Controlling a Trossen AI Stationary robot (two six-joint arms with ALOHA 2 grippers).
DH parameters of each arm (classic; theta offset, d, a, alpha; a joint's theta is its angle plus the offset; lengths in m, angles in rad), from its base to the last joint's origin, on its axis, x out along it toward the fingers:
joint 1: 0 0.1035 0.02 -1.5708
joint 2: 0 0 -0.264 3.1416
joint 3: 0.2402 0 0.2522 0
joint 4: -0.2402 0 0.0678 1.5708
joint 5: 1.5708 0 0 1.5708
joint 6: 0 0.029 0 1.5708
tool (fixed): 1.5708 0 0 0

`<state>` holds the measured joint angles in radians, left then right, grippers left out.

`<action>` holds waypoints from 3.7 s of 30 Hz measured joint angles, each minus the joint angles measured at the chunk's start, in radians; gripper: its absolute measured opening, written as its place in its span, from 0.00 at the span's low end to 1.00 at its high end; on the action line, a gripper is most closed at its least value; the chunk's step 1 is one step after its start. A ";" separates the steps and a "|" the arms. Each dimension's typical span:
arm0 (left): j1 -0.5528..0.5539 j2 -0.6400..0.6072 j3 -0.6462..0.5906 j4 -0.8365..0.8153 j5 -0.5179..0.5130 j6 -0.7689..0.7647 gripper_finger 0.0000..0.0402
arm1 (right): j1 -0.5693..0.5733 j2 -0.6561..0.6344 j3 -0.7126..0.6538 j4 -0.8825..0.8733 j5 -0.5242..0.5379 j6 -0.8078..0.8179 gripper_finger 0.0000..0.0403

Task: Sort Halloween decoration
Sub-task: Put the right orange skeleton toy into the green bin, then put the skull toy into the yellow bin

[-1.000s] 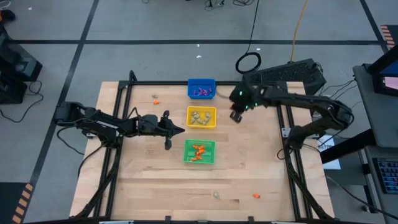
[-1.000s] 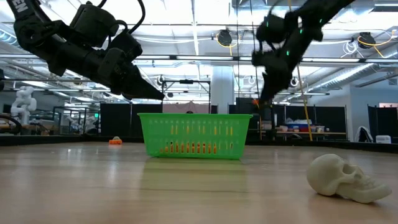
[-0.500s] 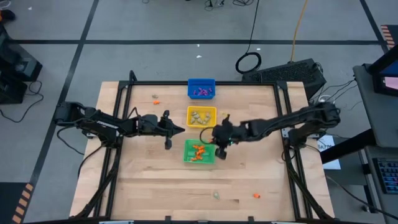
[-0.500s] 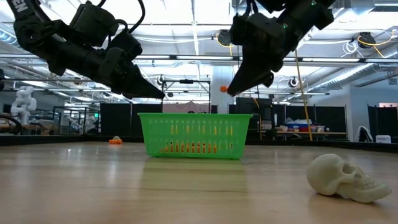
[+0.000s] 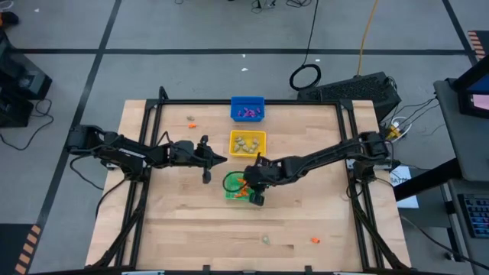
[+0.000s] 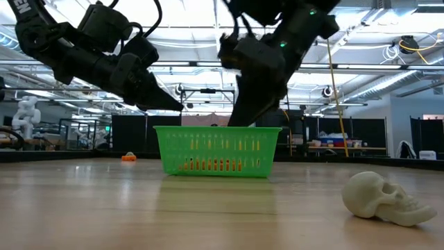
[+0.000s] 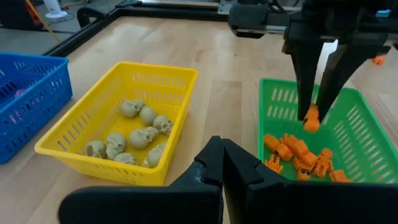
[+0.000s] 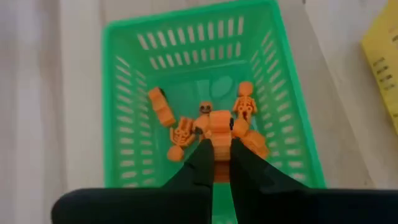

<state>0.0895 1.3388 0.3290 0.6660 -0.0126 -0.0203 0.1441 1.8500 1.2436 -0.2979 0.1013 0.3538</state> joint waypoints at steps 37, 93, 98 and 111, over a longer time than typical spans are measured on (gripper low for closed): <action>0.445 0.000 0.608 -1.219 0.160 0.511 0.00 | -0.053 -0.238 -0.192 0.176 0.078 -0.468 0.00; 0.730 0.713 0.994 -1.627 -0.393 1.001 0.26 | -0.178 -0.739 -0.519 0.413 0.085 -0.609 0.00; 0.733 0.714 0.993 -1.637 -0.410 0.997 0.11 | -0.178 -0.739 -0.519 0.413 0.085 -0.606 0.00; 0.676 0.585 0.988 -1.668 -0.414 0.899 0.10 | -0.177 -0.739 -0.519 0.413 0.085 -0.602 0.00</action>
<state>0.7651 1.9233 1.3166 -1.0023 -0.4264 0.8783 -0.0330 1.1110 0.7250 0.1150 0.1864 -0.2485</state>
